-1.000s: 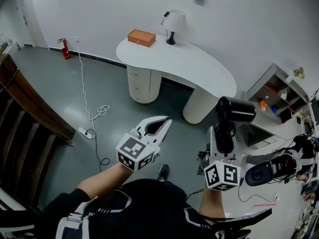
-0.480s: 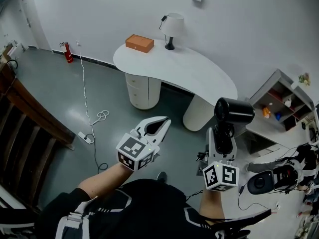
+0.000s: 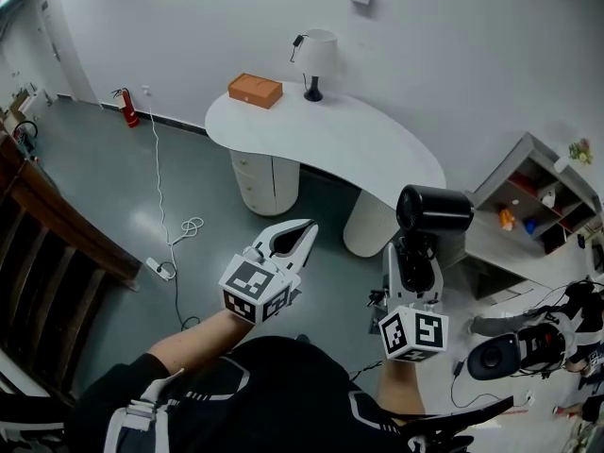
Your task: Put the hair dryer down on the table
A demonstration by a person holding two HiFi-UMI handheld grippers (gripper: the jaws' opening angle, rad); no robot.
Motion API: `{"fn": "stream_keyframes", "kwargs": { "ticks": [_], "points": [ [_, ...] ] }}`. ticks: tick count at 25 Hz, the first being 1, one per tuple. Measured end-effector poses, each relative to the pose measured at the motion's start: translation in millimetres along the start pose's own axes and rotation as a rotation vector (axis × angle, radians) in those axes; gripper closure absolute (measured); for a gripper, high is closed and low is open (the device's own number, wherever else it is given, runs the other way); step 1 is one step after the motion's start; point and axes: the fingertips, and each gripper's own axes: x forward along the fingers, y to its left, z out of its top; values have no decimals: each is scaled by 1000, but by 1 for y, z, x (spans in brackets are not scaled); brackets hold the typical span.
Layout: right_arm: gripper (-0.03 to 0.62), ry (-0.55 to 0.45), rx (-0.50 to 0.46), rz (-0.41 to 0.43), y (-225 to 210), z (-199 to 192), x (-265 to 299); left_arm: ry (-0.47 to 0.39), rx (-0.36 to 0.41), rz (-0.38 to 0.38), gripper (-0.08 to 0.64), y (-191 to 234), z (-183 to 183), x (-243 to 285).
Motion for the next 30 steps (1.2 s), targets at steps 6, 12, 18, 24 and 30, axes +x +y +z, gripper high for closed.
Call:
{"fn": "stream_keyframes", "kwargs": {
  "ticks": [6,12,18,24,30],
  "points": [
    [348,-13,-3,14,-25,-3,8,6,8,1,554,-9,-4,24],
    [348,-13,15,9,-41,-6,19,67,-9,40,554,-3,-19,38],
    [348,-6,3,13,-40,-7,34,51,-24,26,555,8,-18,46],
    [348,7,-15,8,-37,-14,68,44,-60,12,554,38,-25,66],
    [348,2,-30,-22,-38,-14,124,1,-51,-25,555,87,-7,109]
  ]
}}
